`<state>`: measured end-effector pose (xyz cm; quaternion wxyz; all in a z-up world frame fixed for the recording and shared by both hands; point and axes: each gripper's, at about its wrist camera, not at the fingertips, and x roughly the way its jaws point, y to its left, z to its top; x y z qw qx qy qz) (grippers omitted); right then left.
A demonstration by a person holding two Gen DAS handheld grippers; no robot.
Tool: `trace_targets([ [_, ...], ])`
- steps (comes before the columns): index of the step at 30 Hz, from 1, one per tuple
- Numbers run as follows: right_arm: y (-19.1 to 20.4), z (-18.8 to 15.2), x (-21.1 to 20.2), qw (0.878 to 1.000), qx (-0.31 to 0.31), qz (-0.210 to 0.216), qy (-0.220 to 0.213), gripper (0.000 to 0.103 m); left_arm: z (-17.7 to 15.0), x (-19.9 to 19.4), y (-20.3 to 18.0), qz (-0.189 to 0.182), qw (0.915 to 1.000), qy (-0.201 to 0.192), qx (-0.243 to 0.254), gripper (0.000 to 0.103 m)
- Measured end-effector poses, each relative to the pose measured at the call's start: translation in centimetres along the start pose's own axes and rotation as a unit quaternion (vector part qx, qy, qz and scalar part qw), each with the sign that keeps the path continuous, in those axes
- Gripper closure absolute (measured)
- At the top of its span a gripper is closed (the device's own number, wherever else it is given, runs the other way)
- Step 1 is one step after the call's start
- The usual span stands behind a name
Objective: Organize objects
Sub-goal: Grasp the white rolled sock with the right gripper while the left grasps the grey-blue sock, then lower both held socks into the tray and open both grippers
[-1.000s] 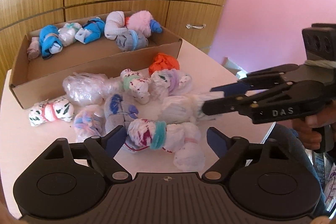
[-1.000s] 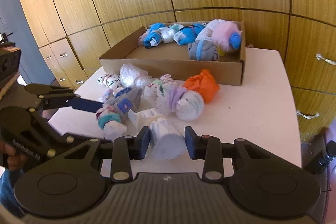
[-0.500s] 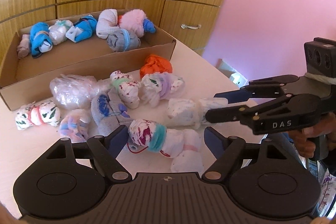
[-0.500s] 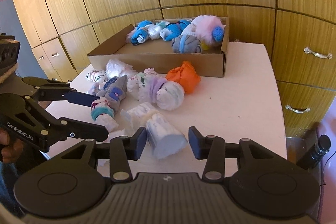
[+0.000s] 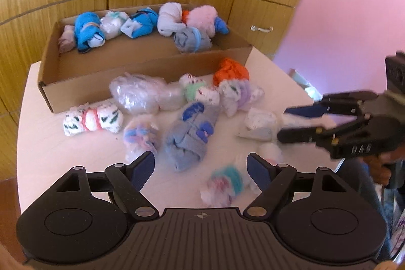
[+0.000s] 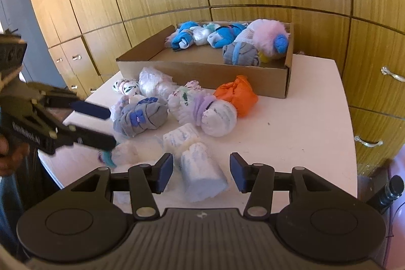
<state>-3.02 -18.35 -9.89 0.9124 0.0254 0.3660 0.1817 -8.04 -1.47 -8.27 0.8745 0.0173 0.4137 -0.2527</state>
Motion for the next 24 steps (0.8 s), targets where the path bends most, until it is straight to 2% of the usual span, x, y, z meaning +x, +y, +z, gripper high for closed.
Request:
trace_targets([
  [4, 0.0, 0.1, 0.2, 1.0, -0.008, 0.0, 0.006, 0.056, 1.7, 0.9, -0.3, -0.004, 1.0, -0.002, -0.001, 0.018],
  [10, 0.1, 0.2, 0.3, 1.0, -0.017, -0.001, 0.011, 0.056, 3.2, 3.9, -1.1, 0.014, 0.9992, 0.028, 0.025, 0.018],
  [14, 0.3, 0.4, 0.5, 1.0, -0.026, -0.003, 0.016, 0.058, 3.4, 5.2, -1.1, 0.009, 0.9978, 0.053, 0.039, 0.023],
  [16, 0.3, 0.3, 0.7, 0.999, -0.03, -0.003, 0.02, 0.064, 3.3, 5.6, -1.3, 0.008, 0.9965, 0.064, 0.052, 0.03],
  [18, 0.2, 0.3, 0.8, 0.999, -0.029, 0.0, 0.021, 0.069, 3.3, 5.7, -1.5, 0.009, 0.9958, 0.065, 0.065, 0.032],
  [19, 0.2, 0.2, 0.8, 0.999, -0.028, 0.001, 0.021, 0.073, 3.4, 5.7, -1.5, 0.008, 0.9956, 0.066, 0.067, 0.039],
  [20, 0.2, 0.2, 0.8, 0.999, -0.027, 0.002, 0.021, 0.073, 3.5, 5.7, -1.4, 0.009, 0.9955, 0.066, 0.067, 0.043],
  [21, 0.2, 0.2, 0.6, 0.999, -0.027, 0.001, 0.02, 0.073, 3.6, 5.7, -1.4, 0.007, 0.9955, 0.067, 0.066, 0.052],
  [24, 0.1, 0.4, 0.1, 1.0, -0.024, 0.006, 0.013, 0.074, 3.8, 5.5, -1.4, 0.004, 0.9956, 0.066, 0.067, 0.053],
])
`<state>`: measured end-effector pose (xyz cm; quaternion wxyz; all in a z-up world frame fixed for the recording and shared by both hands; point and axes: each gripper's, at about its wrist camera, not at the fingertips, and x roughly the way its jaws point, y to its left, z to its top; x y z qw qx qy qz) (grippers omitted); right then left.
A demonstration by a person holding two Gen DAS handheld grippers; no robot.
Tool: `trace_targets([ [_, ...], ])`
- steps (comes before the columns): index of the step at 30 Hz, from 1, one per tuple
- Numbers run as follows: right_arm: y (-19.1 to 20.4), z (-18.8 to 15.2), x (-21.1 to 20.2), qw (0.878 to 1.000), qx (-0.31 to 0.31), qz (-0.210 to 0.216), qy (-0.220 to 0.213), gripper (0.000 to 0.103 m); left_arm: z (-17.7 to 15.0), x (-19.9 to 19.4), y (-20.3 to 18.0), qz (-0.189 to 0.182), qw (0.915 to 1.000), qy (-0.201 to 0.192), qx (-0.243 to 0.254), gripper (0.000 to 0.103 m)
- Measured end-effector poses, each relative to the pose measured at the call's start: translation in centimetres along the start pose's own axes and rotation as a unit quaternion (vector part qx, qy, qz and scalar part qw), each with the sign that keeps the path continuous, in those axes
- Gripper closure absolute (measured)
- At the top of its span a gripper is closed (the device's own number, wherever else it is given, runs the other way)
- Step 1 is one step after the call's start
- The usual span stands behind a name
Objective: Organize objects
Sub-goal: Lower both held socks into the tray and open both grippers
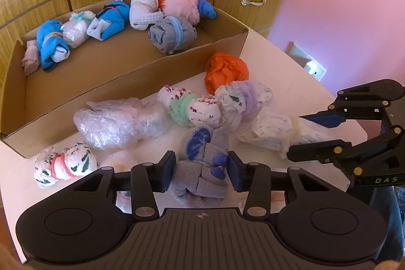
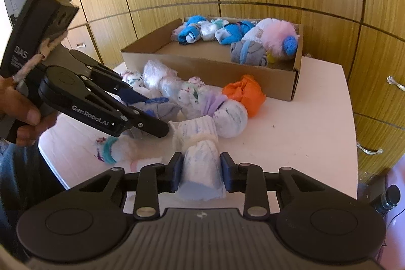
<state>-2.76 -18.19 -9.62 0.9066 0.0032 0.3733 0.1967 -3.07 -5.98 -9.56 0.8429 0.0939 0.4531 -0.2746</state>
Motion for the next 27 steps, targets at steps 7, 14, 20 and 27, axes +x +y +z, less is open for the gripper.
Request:
trace_targets([
  [7, -0.2, 1.0, -2.1, 1.0, 0.01, 0.004, -0.017, 0.074, 0.5, -2.6, -0.3, -0.01, 0.9997, -0.024, -0.003, 0.054],
  [14, 0.4, 4.5, -3.6, 0.999, -0.006, 0.011, -0.046, 0.074, 2.4, -5.8, 2.1, -0.009, 0.9981, -0.052, -0.032, 0.053],
  [20, 0.1, 10.1, -1.7, 0.997, -0.037, 0.01, -0.07, 0.074, 5.8, -6.4, 5.7, 0.027, 0.9957, -0.073, -0.05, 0.053],
  [27, -1.6, 16.3, 6.7, 0.998, -0.053, -0.017, -0.041, 0.074, 10.4, -2.4, 10.1, 0.069, 0.9934, -0.068, -0.061, 0.053],
])
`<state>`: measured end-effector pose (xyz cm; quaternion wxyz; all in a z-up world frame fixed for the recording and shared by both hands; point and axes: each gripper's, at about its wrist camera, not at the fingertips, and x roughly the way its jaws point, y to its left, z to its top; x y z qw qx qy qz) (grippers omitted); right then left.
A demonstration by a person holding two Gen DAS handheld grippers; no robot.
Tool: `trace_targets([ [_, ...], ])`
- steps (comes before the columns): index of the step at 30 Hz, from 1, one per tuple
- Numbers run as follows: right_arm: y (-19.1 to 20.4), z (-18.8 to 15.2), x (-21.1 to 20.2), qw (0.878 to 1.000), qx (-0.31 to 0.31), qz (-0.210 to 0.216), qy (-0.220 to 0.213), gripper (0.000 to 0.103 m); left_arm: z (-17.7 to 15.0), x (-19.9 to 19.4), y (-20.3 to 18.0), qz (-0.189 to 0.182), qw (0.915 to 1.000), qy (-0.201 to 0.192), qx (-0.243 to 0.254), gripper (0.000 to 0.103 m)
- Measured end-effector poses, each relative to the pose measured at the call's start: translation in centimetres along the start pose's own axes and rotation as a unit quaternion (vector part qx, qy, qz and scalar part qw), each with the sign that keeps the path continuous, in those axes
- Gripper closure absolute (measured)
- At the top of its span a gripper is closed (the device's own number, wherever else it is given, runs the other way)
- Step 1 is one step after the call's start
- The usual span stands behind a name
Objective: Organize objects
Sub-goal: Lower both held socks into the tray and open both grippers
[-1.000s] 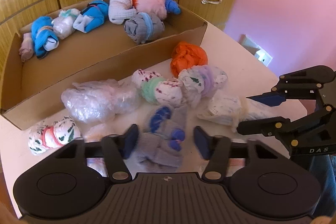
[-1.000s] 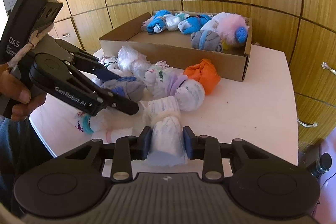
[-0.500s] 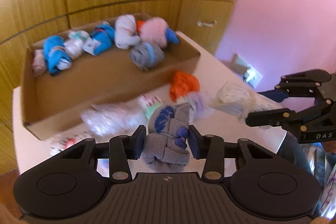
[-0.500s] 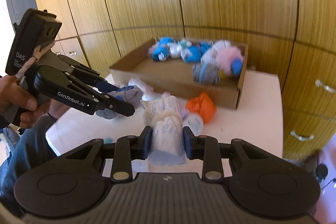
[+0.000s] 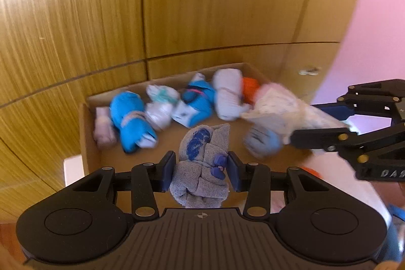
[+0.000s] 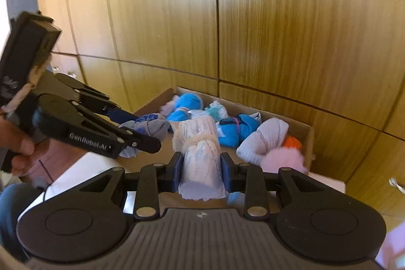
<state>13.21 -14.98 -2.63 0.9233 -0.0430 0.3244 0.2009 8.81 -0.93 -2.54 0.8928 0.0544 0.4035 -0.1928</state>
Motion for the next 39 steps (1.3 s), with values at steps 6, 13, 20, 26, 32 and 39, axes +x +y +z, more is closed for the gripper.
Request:
trace_targets([
  [6, -1.0, 0.8, 7.2, 0.999, -0.024, -0.017, 0.045, 0.074, 1.2, 6.0, 2.5, 0.008, 0.9993, 0.029, -0.022, 0.053],
  [13, -2.6, -0.4, 10.6, 0.997, -0.029, -0.021, 0.074, 0.074, 2.0, 10.1, 2.7, 0.007, 0.9987, 0.048, -0.012, 0.053],
  [20, -2.8, -1.5, 11.1, 0.995, -0.042, -0.017, 0.088, 0.073, 1.8, 11.2, 2.5, 0.013, 0.9988, 0.046, 0.003, 0.052],
  [26, -2.9, -1.8, 10.4, 0.995, -0.039, -0.014, 0.088, 0.071, 2.1, 10.5, 2.2, 0.014, 0.999, 0.042, 0.0, 0.045],
  [32, -2.8, -1.3, 8.6, 0.996, -0.03, -0.018, 0.081, 0.061, 2.3, 9.3, 2.3, 0.021, 0.9992, 0.033, -0.005, 0.034],
  [39, -2.3, 0.1, 7.3, 0.997, -0.034, -0.022, 0.072, 0.057, 2.3, 7.5, 2.3, 0.02, 0.9995, 0.025, -0.008, 0.03],
])
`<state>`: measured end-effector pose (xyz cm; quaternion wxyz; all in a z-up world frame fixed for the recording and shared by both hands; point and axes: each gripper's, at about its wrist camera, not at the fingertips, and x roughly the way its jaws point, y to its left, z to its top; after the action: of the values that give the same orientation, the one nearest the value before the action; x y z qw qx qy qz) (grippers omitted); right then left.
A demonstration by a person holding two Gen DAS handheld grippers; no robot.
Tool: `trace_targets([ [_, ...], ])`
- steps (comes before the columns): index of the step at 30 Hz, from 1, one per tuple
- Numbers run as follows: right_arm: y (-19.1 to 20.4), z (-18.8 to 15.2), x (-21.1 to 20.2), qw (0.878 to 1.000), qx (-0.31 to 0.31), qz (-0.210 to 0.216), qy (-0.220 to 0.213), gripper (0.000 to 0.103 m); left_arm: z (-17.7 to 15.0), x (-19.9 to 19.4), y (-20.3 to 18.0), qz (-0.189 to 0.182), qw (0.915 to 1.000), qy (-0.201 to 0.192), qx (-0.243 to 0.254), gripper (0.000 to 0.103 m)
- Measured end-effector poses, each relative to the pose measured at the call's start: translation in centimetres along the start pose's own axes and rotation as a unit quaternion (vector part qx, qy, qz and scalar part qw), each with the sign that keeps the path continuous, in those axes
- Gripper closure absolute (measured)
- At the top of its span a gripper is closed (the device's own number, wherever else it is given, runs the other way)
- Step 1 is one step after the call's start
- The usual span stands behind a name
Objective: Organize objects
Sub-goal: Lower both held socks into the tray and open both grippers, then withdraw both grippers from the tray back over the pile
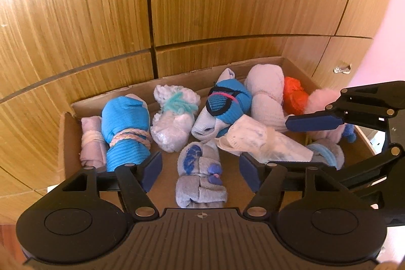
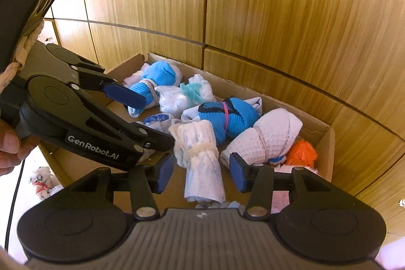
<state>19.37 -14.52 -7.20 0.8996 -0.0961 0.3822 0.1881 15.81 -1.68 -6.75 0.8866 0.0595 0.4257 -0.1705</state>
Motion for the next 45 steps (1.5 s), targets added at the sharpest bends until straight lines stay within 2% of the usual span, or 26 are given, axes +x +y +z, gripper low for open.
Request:
trace_targets([
  [6, 0.5, 0.8, -0.6, 1.0, 0.0, -0.002, -0.008, 0.054, -0.1, -1.7, 0.1, 0.002, 1.0, -0.006, 0.0, 0.027],
  [18, 2.6, -0.2, -7.0, 0.999, 0.014, -0.001, -0.036, 0.049, -2.9, -7.4, -0.8, 0.006, 0.9994, -0.026, 0.022, 0.024],
  [25, 4.7, -3.4, -11.6, 0.998, 0.029, 0.002, -0.056, 0.042, -6.8, -11.6, 0.2, 0.017, 0.999, -0.039, 0.012, 0.022],
  [32, 7.2, -7.2, -14.2, 0.996, 0.052, 0.001, -0.069, 0.039, -11.8, -13.6, 0.5, 0.02, 0.9988, -0.044, -0.011, 0.022],
  [40, 9.5, -10.0, -15.2, 0.996, 0.052, -0.003, -0.073, 0.035, -15.2, -14.5, -0.2, 0.016, 0.9989, -0.038, -0.023, 0.022],
  [45, 11.3, -11.3, -14.5, 0.996, 0.052, -0.002, -0.071, 0.034, -16.4, -13.7, -0.2, 0.022, 0.9989, -0.032, -0.028, 0.021],
])
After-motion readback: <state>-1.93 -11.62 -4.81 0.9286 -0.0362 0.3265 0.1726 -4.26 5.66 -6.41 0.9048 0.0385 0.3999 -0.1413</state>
